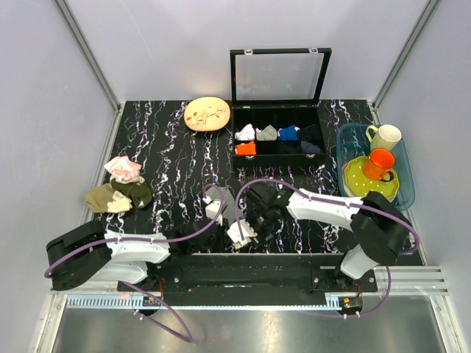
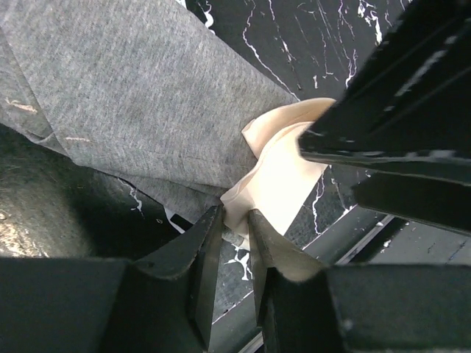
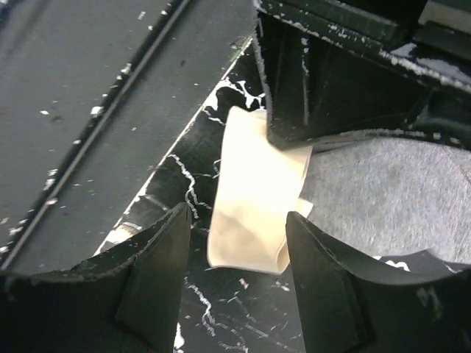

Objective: Roll the underwear
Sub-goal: Roll the underwear to the center of the board.

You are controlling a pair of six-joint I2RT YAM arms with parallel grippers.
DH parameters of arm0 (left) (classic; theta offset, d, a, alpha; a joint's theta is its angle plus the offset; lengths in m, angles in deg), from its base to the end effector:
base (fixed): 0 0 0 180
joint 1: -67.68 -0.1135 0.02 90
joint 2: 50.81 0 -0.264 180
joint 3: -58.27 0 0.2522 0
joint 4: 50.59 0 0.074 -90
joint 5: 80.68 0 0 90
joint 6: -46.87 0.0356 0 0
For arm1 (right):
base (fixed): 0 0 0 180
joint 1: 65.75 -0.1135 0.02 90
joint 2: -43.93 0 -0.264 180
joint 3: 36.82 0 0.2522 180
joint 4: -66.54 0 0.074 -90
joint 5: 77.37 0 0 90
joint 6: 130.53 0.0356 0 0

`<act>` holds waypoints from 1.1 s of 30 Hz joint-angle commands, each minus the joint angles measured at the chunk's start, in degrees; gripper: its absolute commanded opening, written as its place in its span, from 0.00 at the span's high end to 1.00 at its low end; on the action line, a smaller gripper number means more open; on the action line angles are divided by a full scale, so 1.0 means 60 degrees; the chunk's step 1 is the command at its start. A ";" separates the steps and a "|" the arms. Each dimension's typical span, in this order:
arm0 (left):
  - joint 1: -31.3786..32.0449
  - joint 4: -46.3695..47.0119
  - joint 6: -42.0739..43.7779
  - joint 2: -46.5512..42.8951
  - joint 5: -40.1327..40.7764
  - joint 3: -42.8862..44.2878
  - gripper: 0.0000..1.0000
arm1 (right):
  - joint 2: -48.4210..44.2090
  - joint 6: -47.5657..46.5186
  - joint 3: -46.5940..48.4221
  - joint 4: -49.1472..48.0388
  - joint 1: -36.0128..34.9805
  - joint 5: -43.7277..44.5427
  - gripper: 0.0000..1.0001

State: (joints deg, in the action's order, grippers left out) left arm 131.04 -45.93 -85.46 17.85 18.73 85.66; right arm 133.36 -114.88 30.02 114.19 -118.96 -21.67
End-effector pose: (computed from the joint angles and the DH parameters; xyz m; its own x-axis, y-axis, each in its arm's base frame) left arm 0.0954 -0.1771 0.1280 -0.7519 0.0172 -0.6591 0.4283 0.7727 -0.4685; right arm 0.1547 0.2404 0.1833 0.5949 -0.5328 -0.6019 -0.7520 -0.6334 -0.1825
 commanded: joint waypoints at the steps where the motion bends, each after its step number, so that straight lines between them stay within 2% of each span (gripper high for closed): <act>1: -0.0056 -0.0198 -0.0372 0.0304 -0.0543 -0.0191 0.72 | 0.0548 -0.0338 0.0133 -0.1180 -0.0257 0.0971 0.38; 11: -0.0202 -0.0124 -0.0607 -0.0105 -0.0631 -0.0469 0.72 | 0.0915 -0.0455 -0.0263 -0.1546 -0.0316 0.1322 0.39; 13: -0.0202 -0.0154 -0.0592 -0.0310 -0.0529 -0.0528 0.72 | 0.1135 -0.0427 -0.0263 -0.1605 -0.0331 0.1367 0.42; 16: -0.0202 -0.0358 -0.0446 -0.1231 -0.0150 -0.0717 0.66 | 0.1471 -0.0193 -0.0117 -0.1518 -0.0331 0.1411 0.52; 19: -0.0202 -0.0972 0.0007 -0.2753 0.0363 -0.0923 0.62 | 0.1736 -0.0002 0.0162 -0.1226 -0.0331 0.1309 0.59; 20: -0.0188 -0.1090 0.0327 -0.3729 0.0452 -0.1069 0.61 | 0.1780 -0.0002 0.0220 -0.1152 -0.0331 0.1279 0.60; 24: -0.0144 -0.1516 0.1105 -0.6088 0.0585 -0.1523 0.57 | 0.2115 0.0086 0.0731 -0.0654 -0.0331 0.0972 0.62; 27: -0.0085 -0.1852 0.1458 -0.7367 0.0483 -0.1773 0.55 | 0.2438 0.0305 0.1245 -0.0098 -0.0331 0.0694 0.61; 30: -0.0071 -0.2219 0.1240 -0.7548 0.0512 -0.1919 0.55 | 0.2556 0.0700 0.1728 0.0093 -0.0316 0.0503 0.57; 33: -0.0085 -0.1826 0.0873 -0.7081 0.0454 -0.2080 0.55 | 0.2556 0.0804 0.2066 0.0284 -0.0287 0.0356 0.54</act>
State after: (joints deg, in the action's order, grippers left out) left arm 130.29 -58.92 -79.60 -26.69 21.18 75.19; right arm 147.39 -112.69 39.48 112.36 -120.51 -18.13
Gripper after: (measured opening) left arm 0.450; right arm 0.441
